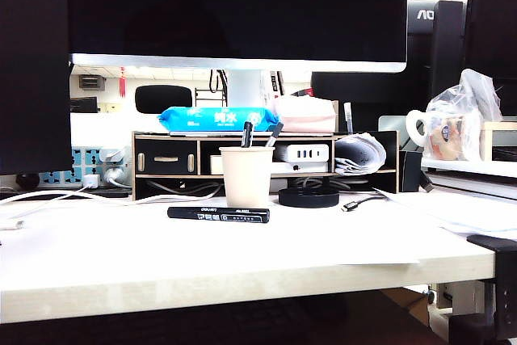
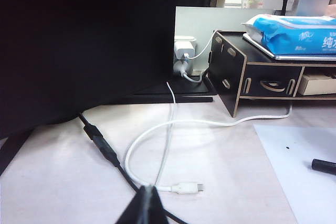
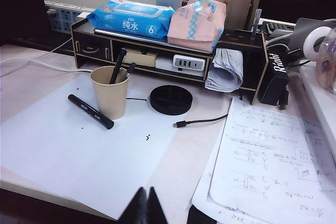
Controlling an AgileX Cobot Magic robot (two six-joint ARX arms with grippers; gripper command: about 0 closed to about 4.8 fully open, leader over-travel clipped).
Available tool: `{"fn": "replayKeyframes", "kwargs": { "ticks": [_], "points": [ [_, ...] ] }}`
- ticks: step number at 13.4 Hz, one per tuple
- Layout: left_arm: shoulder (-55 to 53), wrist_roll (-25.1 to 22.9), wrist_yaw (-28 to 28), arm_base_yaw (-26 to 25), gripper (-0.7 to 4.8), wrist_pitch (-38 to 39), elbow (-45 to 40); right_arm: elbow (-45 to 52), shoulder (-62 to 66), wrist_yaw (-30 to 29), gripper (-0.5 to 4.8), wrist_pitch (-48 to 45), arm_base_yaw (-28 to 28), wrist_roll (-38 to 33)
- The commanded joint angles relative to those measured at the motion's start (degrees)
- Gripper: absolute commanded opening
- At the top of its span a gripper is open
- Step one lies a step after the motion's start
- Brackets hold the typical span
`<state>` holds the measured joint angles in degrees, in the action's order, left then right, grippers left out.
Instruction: Pick up the marker from the paper cup and put it on the table.
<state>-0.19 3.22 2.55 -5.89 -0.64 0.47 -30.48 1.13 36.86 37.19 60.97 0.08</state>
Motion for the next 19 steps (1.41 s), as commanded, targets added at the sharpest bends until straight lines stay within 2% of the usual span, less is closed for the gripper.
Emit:
{"fn": "replayKeyframes", "kwargs": {
  "ticks": [1, 4, 6, 7, 8, 9, 11, 12, 13, 14, 16, 19],
  "points": [
    [-0.02, -0.22, 0.15, 0.04, -0.04, -0.66, 0.07, -0.22, 0.02, 0.50, 0.14, -0.98, 0.00, -0.09],
    [-0.02, -0.22, 0.17, 0.04, -0.04, -0.68, 0.07, -0.22, 0.00, 0.57, 0.14, -2.03, -1.25, 0.59],
    [-0.02, -0.22, 0.15, 0.04, -0.04, -0.66, 0.07, 1.40, 0.11, 2.14, 0.14, -6.10, -13.60, 4.39],
    [-0.02, -0.22, 0.22, 0.04, -0.04, -0.66, 0.07, 3.63, 0.09, 2.14, 0.14, -10.86, -23.50, 4.50],
    [-0.02, -0.22, 0.13, 0.04, -0.04, -0.68, 0.07, 6.19, 0.04, -0.46, 0.14, -15.78, -33.53, 4.42],
    [-0.02, -0.22, 0.17, 0.04, -0.04, -0.68, 0.07, 7.93, 0.00, -6.08, 0.14, -18.60, -40.26, 4.46],
    [-0.02, -0.22, 0.22, 0.04, -0.04, -0.66, 0.07, 13.90, -0.20, -25.57, 0.14, -27.65, -55.67, 4.17],
    [-0.02, -0.22, 0.20, 0.04, -0.04, -0.63, 0.07, 16.90, -0.57, -34.82, 0.14, -31.67, -60.65, 2.86],
    [-0.02, -0.22, 0.22, 0.04, -0.04, -0.66, 0.07, 20.15, -0.94, -40.76, 0.14, -35.32, -64.94, -0.68],
    [-0.02, -0.22, 0.22, 0.04, -0.04, -0.63, 0.07, 22.38, -0.92, -42.99, 0.14, -36.98, -67.25, -4.09],
    [-0.02, -0.22, 0.20, 0.04, -0.04, -0.63, 0.07, 25.75, -0.94, -43.17, 0.14, -38.25, -69.13, -7.02],
    [-0.02, -0.22, 0.20, 0.04, -0.04, -0.63, 0.07, 29.49, -0.94, -43.17, 0.14, -38.75, -67.82, -7.98]
  ]
}}
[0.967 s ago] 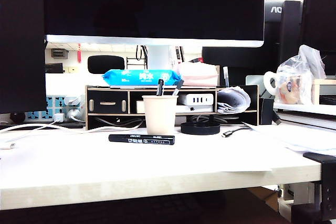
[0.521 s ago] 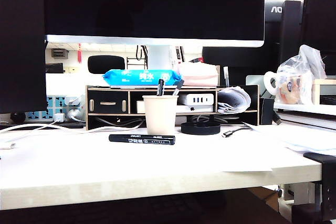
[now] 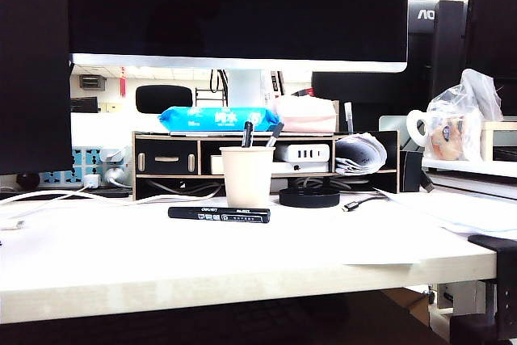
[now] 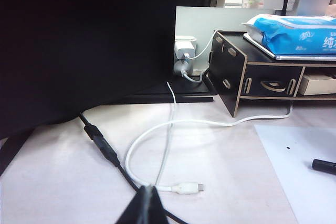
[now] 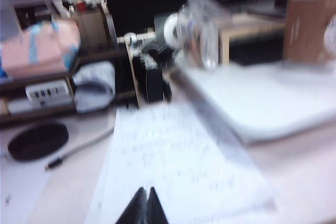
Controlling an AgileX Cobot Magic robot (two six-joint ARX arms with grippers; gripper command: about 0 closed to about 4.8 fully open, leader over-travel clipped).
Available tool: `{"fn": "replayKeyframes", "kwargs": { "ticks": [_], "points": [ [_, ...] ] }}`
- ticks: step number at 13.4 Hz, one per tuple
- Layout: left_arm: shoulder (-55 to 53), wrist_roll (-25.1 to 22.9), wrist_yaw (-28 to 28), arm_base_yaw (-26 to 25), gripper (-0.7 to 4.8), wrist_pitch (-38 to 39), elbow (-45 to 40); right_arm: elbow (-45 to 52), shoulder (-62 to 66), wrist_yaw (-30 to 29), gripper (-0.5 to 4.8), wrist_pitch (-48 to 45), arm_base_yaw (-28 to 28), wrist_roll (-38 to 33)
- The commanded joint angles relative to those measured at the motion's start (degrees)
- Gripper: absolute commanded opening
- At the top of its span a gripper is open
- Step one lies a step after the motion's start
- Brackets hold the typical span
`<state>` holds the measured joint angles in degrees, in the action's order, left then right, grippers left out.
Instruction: Pick up the marker from the paper cup and put it on the table.
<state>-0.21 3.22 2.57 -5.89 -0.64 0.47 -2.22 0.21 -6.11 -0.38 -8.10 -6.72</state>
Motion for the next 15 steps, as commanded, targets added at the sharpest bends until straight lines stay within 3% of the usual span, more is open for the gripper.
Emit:
{"fn": "replayKeyframes", "kwargs": {
  "ticks": [1, 5, 15],
  "points": [
    [0.00, -0.22, 0.17, 0.04, -0.04, -0.63, 0.07, 1.55, -0.02, 0.02, 0.14, -1.16, 2.97, -1.16],
    [0.00, -0.22, 0.20, 0.04, -0.04, -0.63, 0.07, 1.62, -0.02, 5.16, 0.14, -1.40, 9.57, -1.05],
    [0.00, -0.22, 0.17, 0.04, -0.04, -0.63, 0.07, 1.68, -0.02, 4.92, 0.14, -1.55, 9.97, -1.01]
  ]
}}
